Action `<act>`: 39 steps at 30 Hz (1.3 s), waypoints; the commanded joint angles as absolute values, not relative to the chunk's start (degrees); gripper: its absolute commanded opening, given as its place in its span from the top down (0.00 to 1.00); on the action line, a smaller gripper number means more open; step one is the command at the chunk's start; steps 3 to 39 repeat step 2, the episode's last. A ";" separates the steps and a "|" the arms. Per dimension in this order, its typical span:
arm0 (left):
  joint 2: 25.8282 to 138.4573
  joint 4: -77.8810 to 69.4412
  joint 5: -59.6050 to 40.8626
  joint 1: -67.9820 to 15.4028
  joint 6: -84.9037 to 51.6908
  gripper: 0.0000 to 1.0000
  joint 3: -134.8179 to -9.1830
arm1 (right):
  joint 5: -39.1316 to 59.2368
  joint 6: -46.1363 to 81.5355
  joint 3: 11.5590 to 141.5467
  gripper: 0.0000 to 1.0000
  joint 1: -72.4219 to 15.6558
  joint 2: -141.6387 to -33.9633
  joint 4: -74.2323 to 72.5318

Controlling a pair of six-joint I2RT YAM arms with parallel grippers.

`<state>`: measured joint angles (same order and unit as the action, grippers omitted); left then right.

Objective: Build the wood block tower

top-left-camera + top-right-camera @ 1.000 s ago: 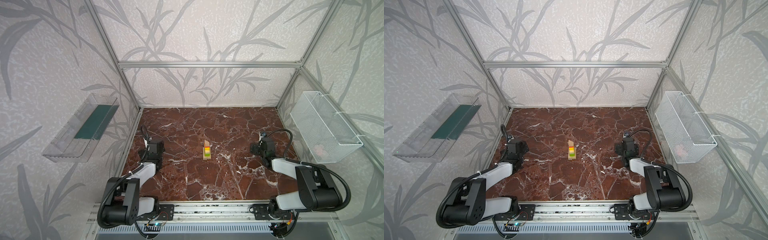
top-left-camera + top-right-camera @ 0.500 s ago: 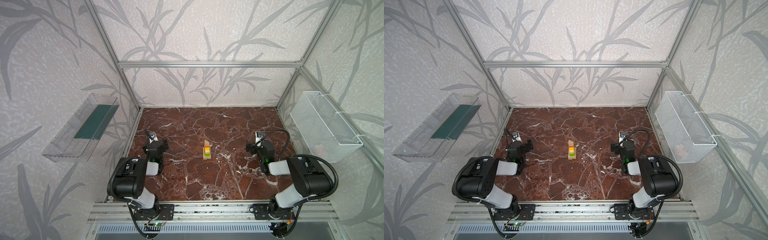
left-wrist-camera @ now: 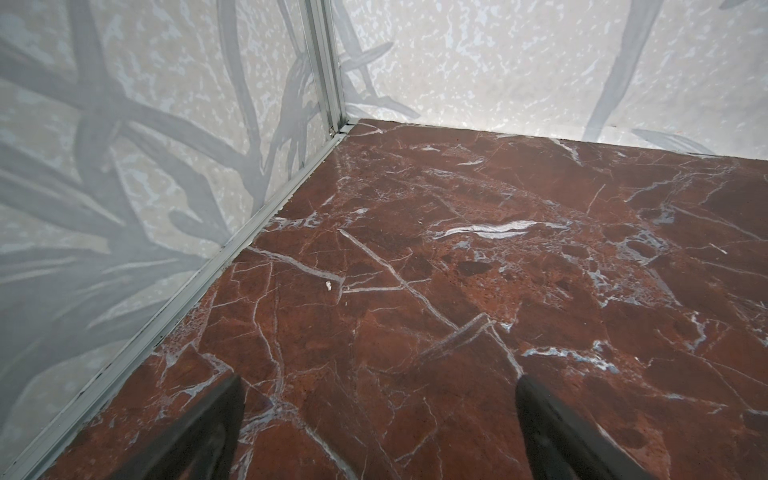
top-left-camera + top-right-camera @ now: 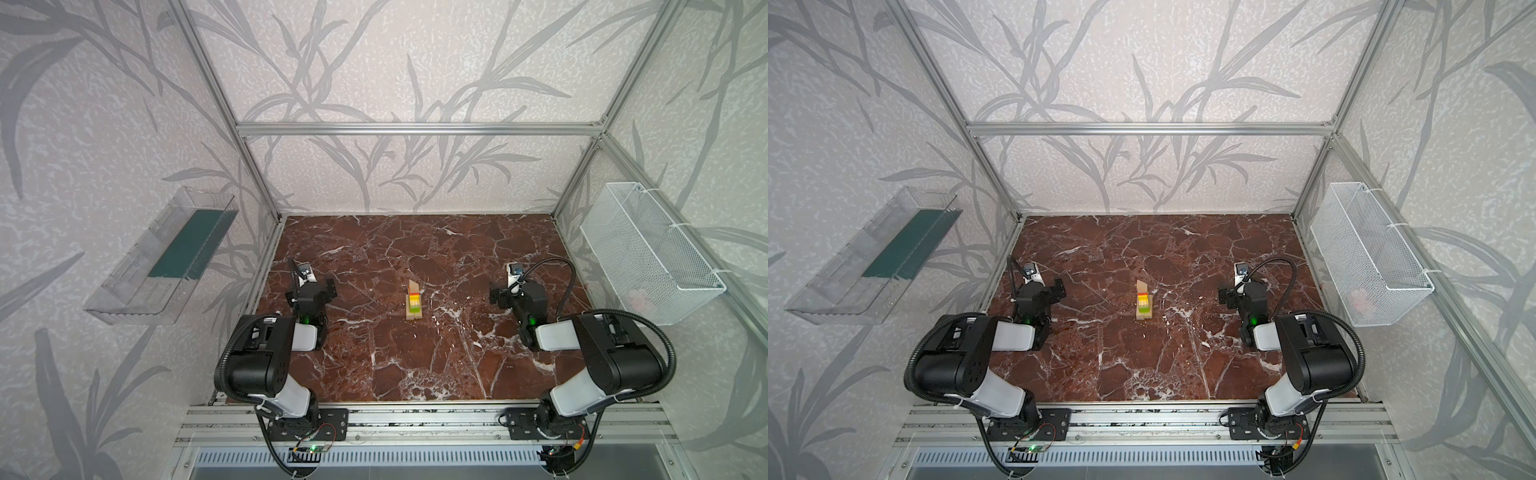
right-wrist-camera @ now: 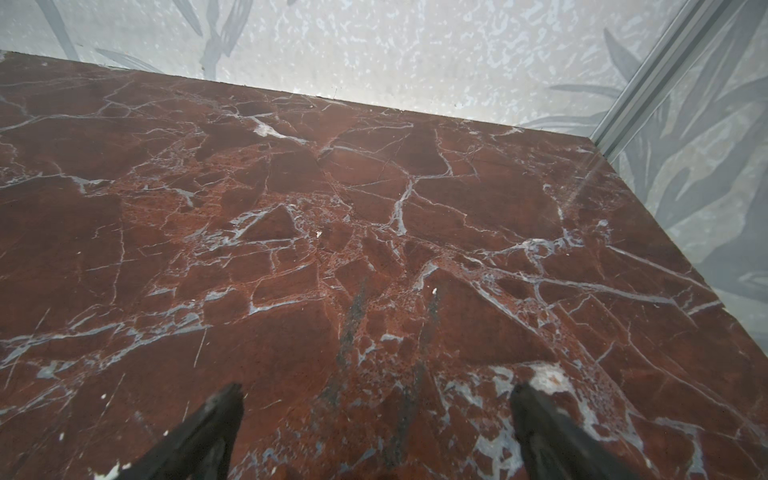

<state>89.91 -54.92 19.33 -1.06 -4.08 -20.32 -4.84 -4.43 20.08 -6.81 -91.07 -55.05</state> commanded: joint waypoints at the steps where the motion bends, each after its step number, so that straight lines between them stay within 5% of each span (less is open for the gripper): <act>1: 90.34 -56.25 19.00 -1.06 -2.99 0.01 -21.02 | -4.68 -4.88 20.92 0.01 -6.90 -90.94 -57.22; 39: 90.28 -56.25 18.99 -1.04 -2.99 0.01 -20.98 | -4.70 -4.85 20.92 0.01 -6.94 -90.91 -57.25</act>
